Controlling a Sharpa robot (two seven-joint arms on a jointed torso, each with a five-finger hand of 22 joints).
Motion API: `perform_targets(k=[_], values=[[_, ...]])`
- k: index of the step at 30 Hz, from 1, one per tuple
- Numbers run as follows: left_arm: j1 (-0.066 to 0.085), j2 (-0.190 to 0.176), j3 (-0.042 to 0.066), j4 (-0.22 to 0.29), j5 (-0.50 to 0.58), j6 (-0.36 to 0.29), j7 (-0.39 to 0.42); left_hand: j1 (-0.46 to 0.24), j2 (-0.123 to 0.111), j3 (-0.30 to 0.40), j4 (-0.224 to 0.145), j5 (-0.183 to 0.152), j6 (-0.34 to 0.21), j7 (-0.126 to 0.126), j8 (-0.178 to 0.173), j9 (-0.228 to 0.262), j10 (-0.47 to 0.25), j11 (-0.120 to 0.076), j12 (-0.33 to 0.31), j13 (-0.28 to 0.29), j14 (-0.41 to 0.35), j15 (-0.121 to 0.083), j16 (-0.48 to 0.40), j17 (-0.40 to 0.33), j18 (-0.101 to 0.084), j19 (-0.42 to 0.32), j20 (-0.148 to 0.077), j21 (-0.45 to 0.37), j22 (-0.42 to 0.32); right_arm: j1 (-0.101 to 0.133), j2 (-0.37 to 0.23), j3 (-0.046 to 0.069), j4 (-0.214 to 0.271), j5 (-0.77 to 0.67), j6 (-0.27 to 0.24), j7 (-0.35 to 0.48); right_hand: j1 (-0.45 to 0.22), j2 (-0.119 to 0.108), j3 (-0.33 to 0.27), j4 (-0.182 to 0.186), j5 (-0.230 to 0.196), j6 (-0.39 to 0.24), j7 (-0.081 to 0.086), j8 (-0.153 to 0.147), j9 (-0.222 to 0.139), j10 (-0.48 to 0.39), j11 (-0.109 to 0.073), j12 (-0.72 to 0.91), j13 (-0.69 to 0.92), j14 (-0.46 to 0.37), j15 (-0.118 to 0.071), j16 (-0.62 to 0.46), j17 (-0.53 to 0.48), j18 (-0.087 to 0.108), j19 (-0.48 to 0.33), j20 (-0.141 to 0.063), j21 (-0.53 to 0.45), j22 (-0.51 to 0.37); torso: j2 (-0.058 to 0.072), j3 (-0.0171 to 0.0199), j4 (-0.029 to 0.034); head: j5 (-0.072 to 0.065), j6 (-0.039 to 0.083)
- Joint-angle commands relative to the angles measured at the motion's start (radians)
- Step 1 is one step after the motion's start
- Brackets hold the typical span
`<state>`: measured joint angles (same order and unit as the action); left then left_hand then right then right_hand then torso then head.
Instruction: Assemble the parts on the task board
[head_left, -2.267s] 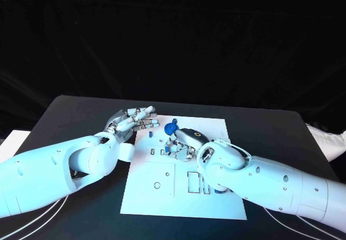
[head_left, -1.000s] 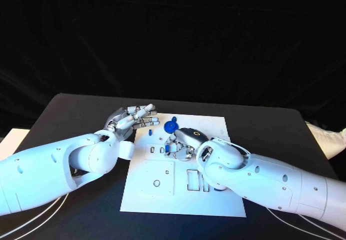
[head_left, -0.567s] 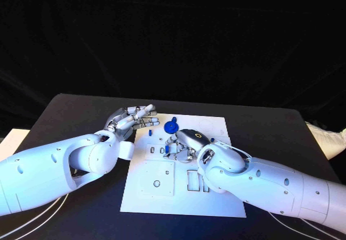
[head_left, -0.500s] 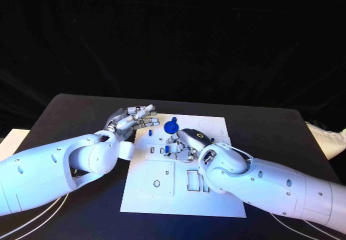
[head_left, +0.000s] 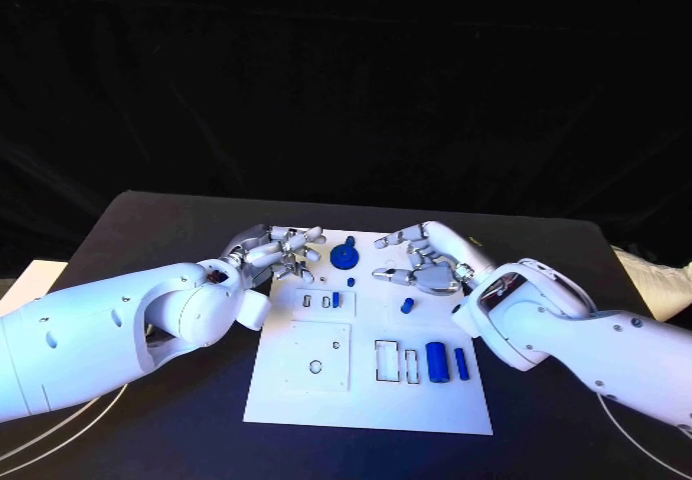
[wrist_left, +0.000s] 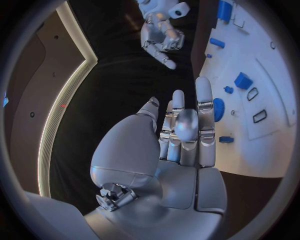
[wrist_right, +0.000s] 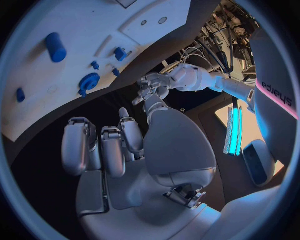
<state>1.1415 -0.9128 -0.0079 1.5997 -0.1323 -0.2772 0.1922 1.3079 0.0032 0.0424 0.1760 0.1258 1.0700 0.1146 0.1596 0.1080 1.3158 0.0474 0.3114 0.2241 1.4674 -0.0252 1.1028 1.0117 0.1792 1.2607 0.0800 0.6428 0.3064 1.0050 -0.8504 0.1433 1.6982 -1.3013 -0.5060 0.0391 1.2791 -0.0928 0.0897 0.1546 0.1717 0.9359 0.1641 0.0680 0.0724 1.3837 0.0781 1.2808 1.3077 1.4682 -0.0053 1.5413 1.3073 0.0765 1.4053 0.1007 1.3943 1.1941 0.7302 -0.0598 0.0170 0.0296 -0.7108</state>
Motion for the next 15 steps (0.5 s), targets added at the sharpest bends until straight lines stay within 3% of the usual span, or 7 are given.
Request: perform_targets(k=[1,4,7,8,11,13,15], values=[[0.014,0.004,0.001,0.000,-0.296,0.122,-0.344,-0.036,-0.007,-0.019,0.029,-0.006,0.015,-0.004,0.025,0.015,0.008,-0.015,0.072,0.058,0.057,-0.009,0.131,0.143,0.000,0.003,-0.010,0.044,0.031,0.012,-0.035,0.001,0.005,0.212,0.019,0.086,0.007,0.006,-0.009,0.001,0.005,-0.001,0.000,0.003,0.002,-0.007,-0.001,-0.006,0.040,0.087,0.005,-0.005,0.200,-0.001,-0.007,0.002,-0.006,-0.002,-0.013,0.0072,-0.0102,0.010,-0.006],[0.049,0.019,0.001,-0.011,-0.452,0.187,-0.518,-0.098,-0.026,-0.083,0.107,-0.001,-0.009,-0.012,0.076,0.049,-0.057,-0.018,0.216,0.180,0.042,-0.007,0.220,0.238,0.001,-0.014,-0.020,0.121,0.098,0.022,-0.066,0.002,-0.003,0.264,0.013,0.089,0.007,0.018,-0.017,0.007,-0.013,0.000,-0.001,0.004,0.003,-0.009,-0.002,-0.007,0.037,0.086,0.005,-0.008,0.196,-0.001,-0.008,0.002,-0.008,-0.004,-0.018,0.0113,-0.0147,0.010,-0.005],[0.084,0.043,0.001,-0.022,-0.609,0.255,-0.656,-0.127,-0.006,-0.134,0.113,-0.007,-0.020,-0.023,0.173,0.107,-0.114,-0.035,0.409,0.337,0.064,-0.017,0.348,0.394,-0.022,0.027,-0.029,0.316,0.330,0.030,-0.087,0.002,-0.018,0.298,0.003,0.093,0.007,0.021,-0.020,0.009,-0.017,0.001,-0.001,0.005,0.003,-0.008,-0.002,-0.007,0.037,0.086,0.004,-0.009,0.194,-0.001,-0.008,0.002,-0.009,-0.005,-0.023,0.0175,-0.0177,0.014,-0.008],[0.099,0.054,0.001,-0.028,-0.665,0.279,-0.702,-0.127,0.004,-0.152,0.114,-0.006,-0.026,-0.035,0.225,0.140,-0.104,-0.044,0.538,0.461,0.080,-0.027,0.399,0.461,-0.045,0.068,-0.033,0.432,0.481,0.033,-0.093,0.002,-0.024,0.308,-0.001,0.093,0.007,0.022,-0.020,0.009,-0.017,0.002,-0.001,0.005,0.004,-0.008,-0.002,-0.006,0.037,0.085,0.004,-0.010,0.194,-0.001,-0.008,0.002,-0.009,-0.005,-0.024,0.0210,-0.0201,0.019,-0.007],[0.123,0.080,0.001,-0.048,-0.750,0.320,-0.760,-0.125,0.024,-0.181,0.118,-0.005,-0.054,-0.051,0.313,0.205,-0.066,-0.054,0.727,0.660,0.095,-0.042,0.446,0.526,-0.068,0.105,-0.043,0.554,0.644,0.036,-0.103,0.003,-0.033,0.321,-0.007,0.091,0.006,0.027,-0.024,0.013,-0.019,0.004,-0.002,0.006,0.004,-0.007,-0.003,-0.006,0.037,0.085,0.004,-0.011,0.192,-0.001,-0.008,0.001,-0.009,-0.005,-0.026,0.0246,-0.0224,0.024,-0.010],[0.133,0.099,0.001,-0.067,-0.793,0.340,-0.785,-0.122,0.033,-0.198,0.115,-0.007,-0.065,-0.056,0.368,0.249,-0.041,-0.063,0.801,0.743,0.103,-0.049,0.466,0.557,-0.085,0.131,-0.043,0.625,0.749,0.037,-0.108,0.003,-0.038,0.326,-0.009,0.088,0.006,0.028,-0.024,0.013,-0.019,0.004,-0.002,0.007,0.004,-0.007,-0.003,-0.006,0.037,0.085,0.004,-0.011,0.192,-0.001,-0.008,0.001,-0.009,-0.005,-0.027,0.0267,-0.0240,0.027,-0.011],[0.139,0.118,0.000,-0.083,-0.824,0.353,-0.802,-0.118,0.040,-0.212,0.115,-0.008,-0.086,-0.060,0.405,0.283,-0.036,-0.064,0.828,0.775,0.103,-0.051,0.468,0.559,-0.095,0.149,-0.047,0.669,0.814,0.038,-0.110,0.003,-0.042,0.328,-0.009,0.086,0.005,0.030,-0.025,0.014,-0.019,0.005,-0.002,0.007,0.005,-0.007,-0.003,-0.005,0.037,0.085,0.004,-0.011,0.192,-0.001,-0.008,0.001,-0.009,-0.005,-0.028,0.0279,-0.0259,0.028,-0.013]])
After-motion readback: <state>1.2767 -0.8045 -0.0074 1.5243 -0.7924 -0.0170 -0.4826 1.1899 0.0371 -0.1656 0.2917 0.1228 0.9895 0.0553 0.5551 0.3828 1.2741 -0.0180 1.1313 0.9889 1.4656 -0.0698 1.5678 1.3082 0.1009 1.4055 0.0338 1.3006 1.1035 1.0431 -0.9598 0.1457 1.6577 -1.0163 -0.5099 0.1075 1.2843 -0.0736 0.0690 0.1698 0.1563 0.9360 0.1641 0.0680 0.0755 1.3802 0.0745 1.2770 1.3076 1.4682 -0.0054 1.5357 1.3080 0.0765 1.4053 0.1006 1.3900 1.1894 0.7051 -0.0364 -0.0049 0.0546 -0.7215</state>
